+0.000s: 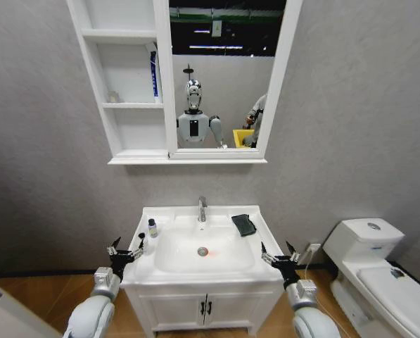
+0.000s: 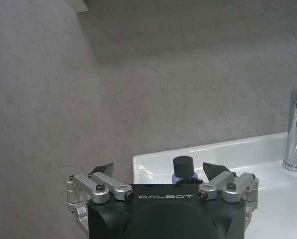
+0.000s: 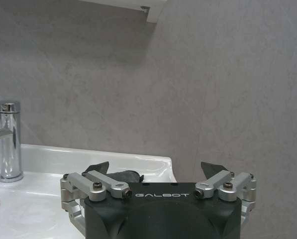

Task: Move facial cleanser and shampoo from washbasin to cabinet, then wipe washbasin with towel.

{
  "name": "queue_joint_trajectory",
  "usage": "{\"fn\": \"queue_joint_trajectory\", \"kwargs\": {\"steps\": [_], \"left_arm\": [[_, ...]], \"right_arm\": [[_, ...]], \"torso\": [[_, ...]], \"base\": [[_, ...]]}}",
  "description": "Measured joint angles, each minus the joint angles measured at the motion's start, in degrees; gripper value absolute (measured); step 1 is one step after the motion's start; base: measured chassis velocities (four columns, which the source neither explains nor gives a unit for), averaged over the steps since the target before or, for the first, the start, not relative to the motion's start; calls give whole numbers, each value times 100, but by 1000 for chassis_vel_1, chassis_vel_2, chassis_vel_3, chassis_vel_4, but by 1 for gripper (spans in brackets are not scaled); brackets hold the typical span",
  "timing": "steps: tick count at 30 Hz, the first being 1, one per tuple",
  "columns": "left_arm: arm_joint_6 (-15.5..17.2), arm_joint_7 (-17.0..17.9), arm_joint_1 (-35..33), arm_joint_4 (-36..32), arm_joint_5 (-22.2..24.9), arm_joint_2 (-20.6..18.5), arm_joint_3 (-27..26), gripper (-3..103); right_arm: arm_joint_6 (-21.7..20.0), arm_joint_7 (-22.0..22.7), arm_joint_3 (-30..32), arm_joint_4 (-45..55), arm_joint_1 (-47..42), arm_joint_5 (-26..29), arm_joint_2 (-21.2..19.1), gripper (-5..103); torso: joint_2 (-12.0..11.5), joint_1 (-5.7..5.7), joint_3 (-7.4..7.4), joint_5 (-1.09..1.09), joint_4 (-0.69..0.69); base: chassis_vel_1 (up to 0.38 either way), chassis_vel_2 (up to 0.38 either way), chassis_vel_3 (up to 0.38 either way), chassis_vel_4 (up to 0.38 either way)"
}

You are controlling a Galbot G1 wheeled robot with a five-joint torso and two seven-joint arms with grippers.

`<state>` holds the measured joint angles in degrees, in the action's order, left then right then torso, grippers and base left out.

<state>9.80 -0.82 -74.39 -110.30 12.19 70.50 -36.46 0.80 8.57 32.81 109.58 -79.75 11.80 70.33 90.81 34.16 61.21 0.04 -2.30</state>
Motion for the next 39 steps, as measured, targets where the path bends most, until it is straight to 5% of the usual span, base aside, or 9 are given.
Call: {"fn": "queue_joint_trajectory", "kwargs": {"steps": [15, 34, 39], "left_arm": [[105, -17, -277, -273, 115, 59, 150, 98], [15, -20, 99, 682, -318, 501, 342, 100], [-36, -57, 369, 1127, -320, 535, 330, 82]], "right_arm": [[24, -31, 212, -386, -23, 40, -8, 100], [140, -306, -63, -577, 495, 347, -254, 100], [194, -339, -42, -641, 448, 344, -271, 100]], "torso": [[7, -17, -5, -3, 1], [3, -8, -2, -4, 2], [2, -9, -2, -4, 0]], "base": [[9, -1, -23, 16], [0, 0, 0, 0], [0, 0, 0, 0]]}}
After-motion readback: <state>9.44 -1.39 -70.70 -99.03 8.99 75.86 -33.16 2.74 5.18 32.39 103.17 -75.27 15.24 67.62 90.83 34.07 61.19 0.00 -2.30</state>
